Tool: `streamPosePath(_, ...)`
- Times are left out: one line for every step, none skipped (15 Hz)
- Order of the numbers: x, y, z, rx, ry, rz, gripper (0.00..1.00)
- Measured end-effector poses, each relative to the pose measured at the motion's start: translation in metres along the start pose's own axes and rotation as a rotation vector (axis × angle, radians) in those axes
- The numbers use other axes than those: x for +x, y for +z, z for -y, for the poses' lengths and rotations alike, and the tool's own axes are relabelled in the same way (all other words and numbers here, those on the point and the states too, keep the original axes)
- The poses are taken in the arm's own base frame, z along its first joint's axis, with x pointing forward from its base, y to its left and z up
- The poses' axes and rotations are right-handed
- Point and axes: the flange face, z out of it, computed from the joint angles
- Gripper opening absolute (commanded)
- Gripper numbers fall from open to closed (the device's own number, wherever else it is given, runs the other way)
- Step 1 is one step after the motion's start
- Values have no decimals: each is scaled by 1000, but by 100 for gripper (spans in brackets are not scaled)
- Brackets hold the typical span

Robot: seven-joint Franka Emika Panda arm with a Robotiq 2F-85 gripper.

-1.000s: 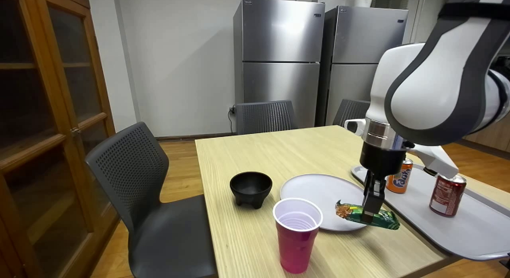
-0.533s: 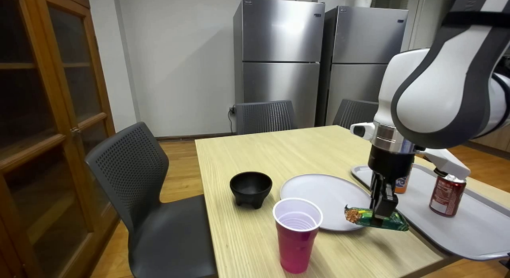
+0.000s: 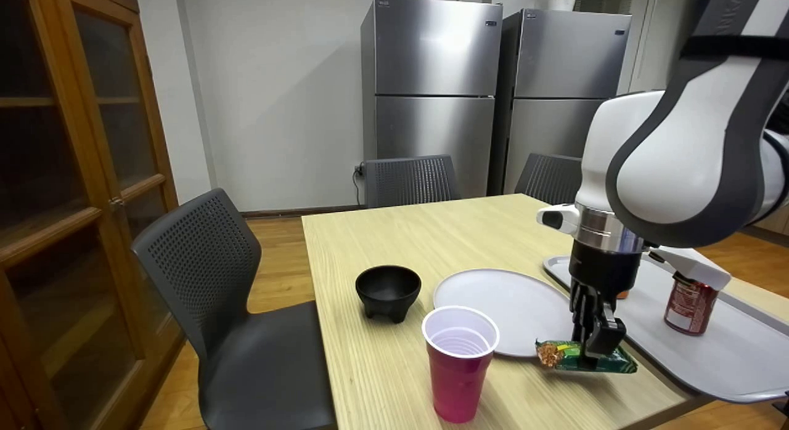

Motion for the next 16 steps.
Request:
streamPosePath(1,2,1,2,-13,3,13)
streamPosePath(1,3,3,4,-24,6,13)
streamPosePath(1,4,3,6,-35,10,13)
streamPosePath(1,5,4,6,-46,13,61)
streamPosePath(1,6,5,7,-55,15,65)
streamPosePath(2,6,5,8,-59,16,71)
streamPosePath(2,6,6,8,-62,16,78)
streamPosePath(4,6,7,8,-68,14,86)
streamPosePath(7,6,7,7,-74,12,92)
streamPosePath(9,5,9,7,-79,9,99)
streamPosePath(13,4,10,8,-83,5,100)
streamPosePath(16,3,12,8,-84,-1,100)
streamPosePath(20,1,13,8,-81,-9,100)
streamPosePath(23,-1,14,8,-75,-18,100)
streamPosePath(26,-4,14,5,-67,-27,100)
streamPosePath(29,-8,14,1,-57,-36,100)
